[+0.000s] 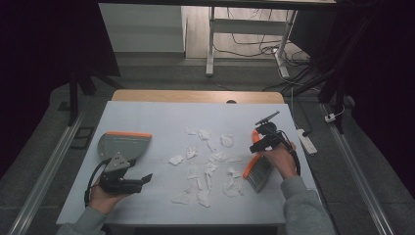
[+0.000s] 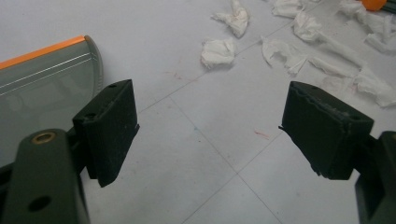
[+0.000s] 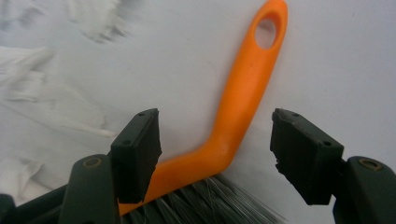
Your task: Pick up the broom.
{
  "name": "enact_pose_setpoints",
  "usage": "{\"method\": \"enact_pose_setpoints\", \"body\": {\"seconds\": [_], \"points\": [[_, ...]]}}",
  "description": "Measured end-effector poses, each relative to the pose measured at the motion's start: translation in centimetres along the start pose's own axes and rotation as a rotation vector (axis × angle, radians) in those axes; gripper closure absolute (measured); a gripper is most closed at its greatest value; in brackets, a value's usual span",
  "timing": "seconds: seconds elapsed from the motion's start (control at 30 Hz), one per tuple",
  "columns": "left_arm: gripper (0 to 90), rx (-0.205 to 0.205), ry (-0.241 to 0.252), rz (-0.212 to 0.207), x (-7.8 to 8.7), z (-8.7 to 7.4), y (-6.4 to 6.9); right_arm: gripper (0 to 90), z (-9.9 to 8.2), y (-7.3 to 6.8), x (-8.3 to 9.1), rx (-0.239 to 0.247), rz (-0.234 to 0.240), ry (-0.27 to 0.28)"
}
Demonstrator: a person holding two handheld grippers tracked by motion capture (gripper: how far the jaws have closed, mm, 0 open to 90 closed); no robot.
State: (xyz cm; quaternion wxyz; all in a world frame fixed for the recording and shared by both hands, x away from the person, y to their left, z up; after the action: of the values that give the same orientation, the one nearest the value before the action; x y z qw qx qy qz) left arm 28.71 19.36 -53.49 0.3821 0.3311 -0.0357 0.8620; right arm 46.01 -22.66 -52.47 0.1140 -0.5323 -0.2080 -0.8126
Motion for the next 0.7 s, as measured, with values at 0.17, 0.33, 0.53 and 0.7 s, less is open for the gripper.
{"method": "enact_pose_setpoints", "body": {"seconds": [0.17,0.33,0.53,0.7], "points": [[19.1,-0.006,-0.002,-0.006,0.0,0.0,0.0,36.1,-0.1,0.3,-1.1,-0.060,-0.037,-0.065],[19.1,-0.009,-0.003,-0.008,-0.1,0.0,0.0,40.8,-0.3,0.4,-1.8,-0.106,-0.038,-0.128],[19.3,-0.010,-0.004,-0.011,-0.1,0.0,0.1,50.1,-0.5,0.0,-2.5,-0.149,-0.043,-0.187],[19.4,-0.012,-0.006,-0.011,0.0,0.0,0.1,59.7,-0.3,0.0,-2.4,-0.201,-0.071,-0.220]]}}
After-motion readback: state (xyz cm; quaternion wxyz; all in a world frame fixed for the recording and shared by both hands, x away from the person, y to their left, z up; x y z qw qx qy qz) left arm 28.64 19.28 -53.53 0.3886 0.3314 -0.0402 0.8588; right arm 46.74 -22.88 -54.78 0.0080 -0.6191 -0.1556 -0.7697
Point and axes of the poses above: each handheld gripper's, and its own axes: x roughly backward along the jaws, z roughly out of its top, y roughly to its right, the point moved 6 cm from there along -x, roughly forward along the jaws, and after that the axes turned 10 degrees about -z, right-handed, at the moved point
